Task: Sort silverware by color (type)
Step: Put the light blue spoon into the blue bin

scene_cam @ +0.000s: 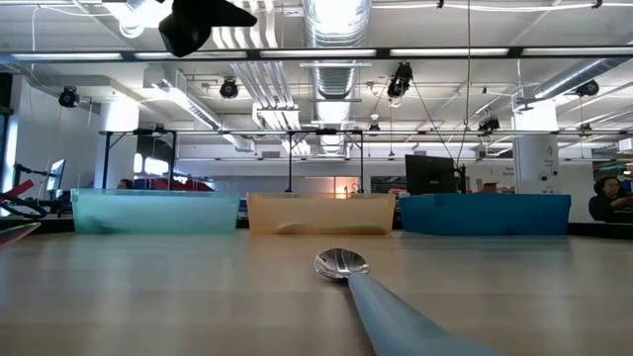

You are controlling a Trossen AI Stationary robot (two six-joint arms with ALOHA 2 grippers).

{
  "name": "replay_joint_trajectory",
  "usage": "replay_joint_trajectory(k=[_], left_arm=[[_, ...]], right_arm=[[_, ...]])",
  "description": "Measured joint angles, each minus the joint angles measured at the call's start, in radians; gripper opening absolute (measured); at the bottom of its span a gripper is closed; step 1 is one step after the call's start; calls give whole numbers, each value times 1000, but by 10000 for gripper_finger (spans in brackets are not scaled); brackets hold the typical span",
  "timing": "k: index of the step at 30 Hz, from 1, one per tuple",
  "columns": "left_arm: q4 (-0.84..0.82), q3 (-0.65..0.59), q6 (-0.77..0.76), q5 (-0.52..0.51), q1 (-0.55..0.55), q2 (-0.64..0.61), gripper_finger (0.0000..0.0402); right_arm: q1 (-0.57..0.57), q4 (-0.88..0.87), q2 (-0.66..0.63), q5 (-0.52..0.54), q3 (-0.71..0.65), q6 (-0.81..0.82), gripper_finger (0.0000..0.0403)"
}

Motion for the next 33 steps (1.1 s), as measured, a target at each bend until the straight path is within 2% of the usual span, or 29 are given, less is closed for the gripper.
replay_joint_trajectory(k=[7,16,33], left_arm=[[4,0,-7,0,0,0,132],[3,0,-11,-26,0,0,132],[3,0,-11,-26,0,0,132]], right_arm=[[1,143,1,3,-71,-54,89],[2,194,-1,-43,-140,-83,89],[22,221,2,-56,-100,-107,89]])
